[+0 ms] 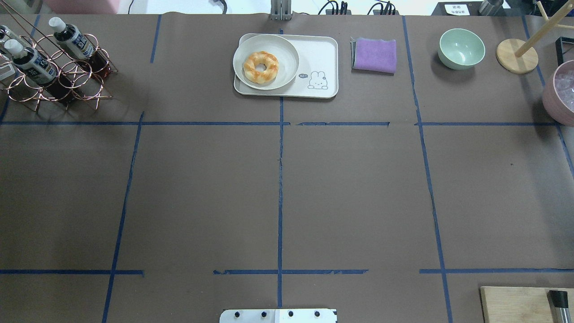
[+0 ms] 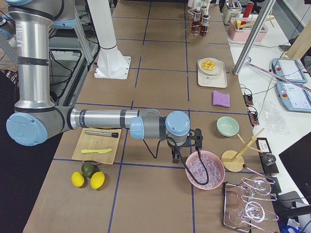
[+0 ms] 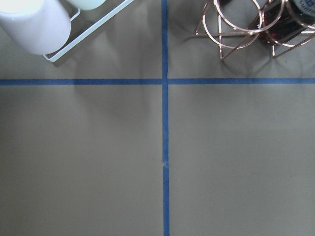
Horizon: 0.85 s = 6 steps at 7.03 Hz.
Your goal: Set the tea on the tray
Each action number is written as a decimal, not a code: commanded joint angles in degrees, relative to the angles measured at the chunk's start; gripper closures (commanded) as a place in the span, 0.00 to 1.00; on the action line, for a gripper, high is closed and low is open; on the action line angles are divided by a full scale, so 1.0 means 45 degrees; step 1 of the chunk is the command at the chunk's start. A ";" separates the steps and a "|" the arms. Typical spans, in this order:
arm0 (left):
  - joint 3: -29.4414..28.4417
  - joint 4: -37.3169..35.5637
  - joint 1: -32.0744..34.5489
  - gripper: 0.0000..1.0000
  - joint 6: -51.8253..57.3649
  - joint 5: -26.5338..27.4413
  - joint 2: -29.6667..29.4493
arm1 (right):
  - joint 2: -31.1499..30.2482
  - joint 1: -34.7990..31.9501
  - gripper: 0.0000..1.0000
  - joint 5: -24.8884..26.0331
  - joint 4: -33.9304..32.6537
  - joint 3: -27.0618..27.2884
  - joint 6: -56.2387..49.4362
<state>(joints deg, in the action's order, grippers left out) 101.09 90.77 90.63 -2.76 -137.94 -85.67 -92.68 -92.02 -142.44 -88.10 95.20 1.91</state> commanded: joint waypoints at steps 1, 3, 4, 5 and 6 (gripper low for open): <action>0.0151 0.0992 -0.0003 0.00 -0.0188 -0.0381 -0.0549 | 0.0009 0.0000 0.00 -0.0122 0.0008 0.0151 -0.0014; -0.0100 0.3314 -0.0041 0.00 -0.0827 -0.0383 -0.0571 | 0.0145 0.0058 0.00 -0.0045 -0.0031 0.0171 0.0005; -0.0102 0.4350 -0.0313 0.00 -0.2496 -0.0247 -0.0687 | 0.0436 0.0039 0.00 -0.0026 -0.0031 0.0365 0.0005; -0.0160 0.5501 -0.0702 0.00 -0.4079 -0.0091 -0.0785 | 0.0477 0.0039 0.00 -0.0064 -0.0012 0.0405 0.0005; -0.0122 0.6402 -0.1363 0.00 -0.5003 0.0684 -0.0805 | 0.0478 0.0039 0.00 -0.0045 0.0008 0.0406 0.0005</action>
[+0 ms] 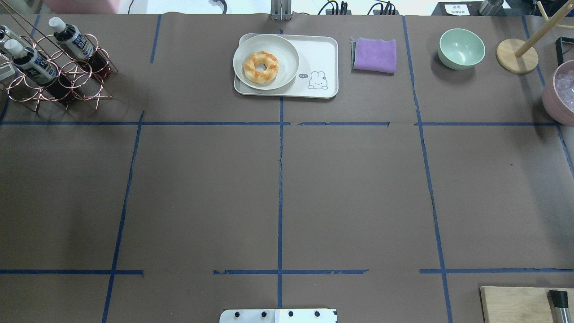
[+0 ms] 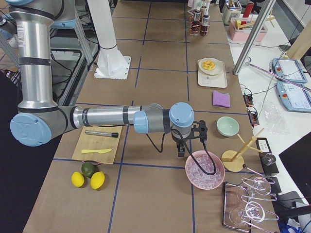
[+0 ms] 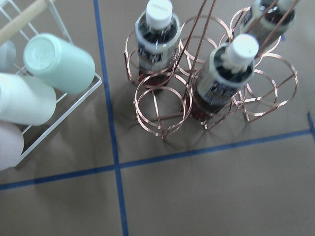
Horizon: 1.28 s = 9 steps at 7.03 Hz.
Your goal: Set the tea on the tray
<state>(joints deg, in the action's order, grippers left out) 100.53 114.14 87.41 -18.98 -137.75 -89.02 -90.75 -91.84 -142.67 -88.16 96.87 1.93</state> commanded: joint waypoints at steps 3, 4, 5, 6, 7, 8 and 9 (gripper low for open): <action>-0.0094 0.3708 -0.2801 0.00 -0.4413 0.4523 -0.0335 | -0.0260 0.0018 0.00 -0.0034 0.0099 -0.0138 -0.0020; -0.0385 0.4724 -0.2899 0.00 -0.4590 0.5271 -0.0354 | -0.0282 0.0018 0.00 0.0004 0.0545 -0.0197 0.0001; -0.0736 0.5720 -0.3113 0.00 -0.5133 0.6071 -0.0354 | -0.0282 0.0018 0.00 0.0004 0.0723 -0.0256 0.0020; -0.0855 0.6523 -0.3444 0.00 -0.5564 0.6892 -0.0354 | -0.0282 0.0038 0.00 0.0004 0.0725 -0.0256 0.0021; -0.0953 0.7072 -0.3737 0.00 -0.6090 0.7480 -0.0354 | -0.0263 0.0038 0.00 0.0004 0.0744 -0.0256 0.0021; -0.1148 0.7658 -0.4494 0.00 -0.6618 0.8607 -0.0354 | -0.0262 0.0018 0.00 0.0004 0.0744 -0.0256 0.0098; -0.1594 0.8166 -0.5043 0.00 -0.6662 0.9663 -0.0354 | -0.0262 0.0018 0.00 0.0004 0.0744 -0.0256 0.0118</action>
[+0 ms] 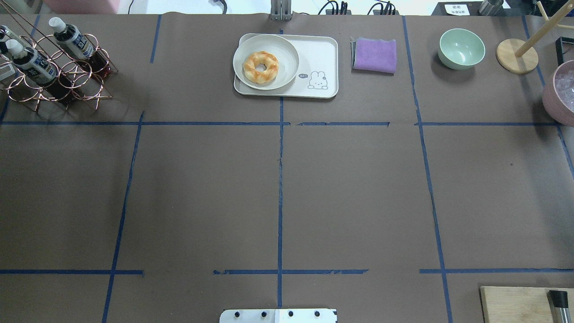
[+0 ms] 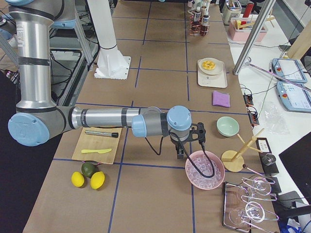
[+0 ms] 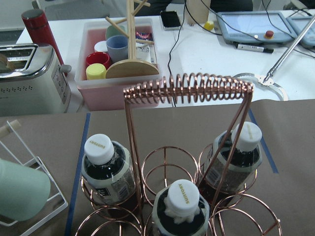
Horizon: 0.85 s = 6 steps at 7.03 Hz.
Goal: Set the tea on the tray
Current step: 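Reach the left gripper down into the copper rack onto a dark tea bottle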
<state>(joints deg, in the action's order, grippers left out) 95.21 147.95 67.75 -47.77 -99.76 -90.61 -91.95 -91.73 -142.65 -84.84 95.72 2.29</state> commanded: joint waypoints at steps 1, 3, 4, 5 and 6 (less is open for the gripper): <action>-0.0763 0.0772 -0.0681 0.02 -0.0245 0.1327 -0.0097 | 0.0003 -0.0007 0.00 0.0000 0.0006 -0.0001 0.0039; -0.1154 0.0774 -0.0700 0.09 -0.0166 0.1328 -0.0407 | 0.0081 0.0012 0.00 0.0000 0.0006 -0.0001 0.0058; -0.1659 0.0774 -0.0700 0.11 -0.0225 0.1328 -0.0874 | 0.0082 0.0012 0.00 0.0000 0.0006 0.0018 0.0058; -0.1897 0.0774 -0.0700 0.15 -0.0225 0.1309 -0.1072 | 0.0101 0.0012 0.00 0.0000 0.0006 0.0018 0.0116; -0.1938 0.0774 -0.0700 0.16 -0.0225 0.1309 -0.1171 | 0.0120 0.0012 0.00 -0.0019 0.0006 0.0018 0.0156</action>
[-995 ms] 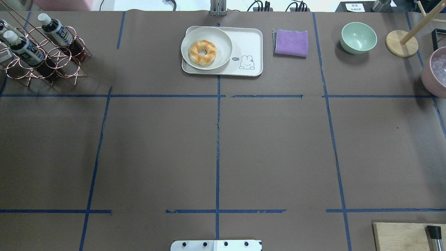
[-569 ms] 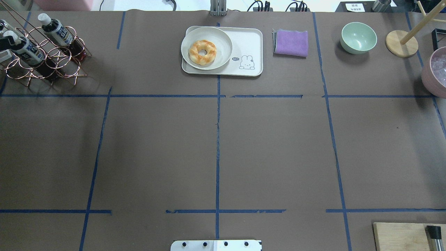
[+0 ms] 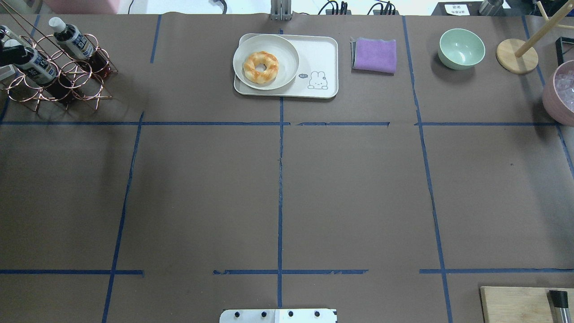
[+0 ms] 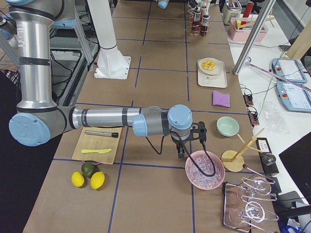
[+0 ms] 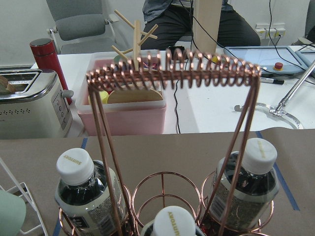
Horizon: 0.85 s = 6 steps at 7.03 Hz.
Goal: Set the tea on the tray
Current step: 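Reach the left gripper down into the copper rack onto a dark tea bottle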
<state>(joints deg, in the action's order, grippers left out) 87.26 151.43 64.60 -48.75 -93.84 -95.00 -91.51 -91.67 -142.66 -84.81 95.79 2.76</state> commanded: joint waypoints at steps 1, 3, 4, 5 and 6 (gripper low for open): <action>-0.0270 0.0002 -0.0001 0.18 -0.0007 0.0014 -0.0333 | 0.0042 0.0001 0.00 0.0004 0.0000 -0.0016 0.0050; -0.0621 0.0002 -0.0001 0.21 0.0013 -0.0005 -0.0549 | 0.0042 0.0001 0.00 -0.0016 0.0000 -0.0016 0.0069; -0.0622 0.0002 -0.0001 0.23 -0.0006 -0.0005 -0.0530 | 0.0042 0.0001 0.00 -0.0016 0.0000 0.0003 0.0089; -0.0622 0.0002 -0.0001 0.27 0.0013 -0.0005 -0.0510 | 0.0042 0.0001 0.00 -0.0016 0.0000 0.0003 0.0089; -0.0622 0.0002 -0.0001 0.30 0.0013 -0.0005 -0.0452 | 0.0042 0.0001 0.00 -0.0016 0.0000 0.0003 0.0108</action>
<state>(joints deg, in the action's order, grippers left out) 84.50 151.44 64.60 -48.71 -93.87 -97.25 -91.32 -91.67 -142.73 -84.81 95.79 3.17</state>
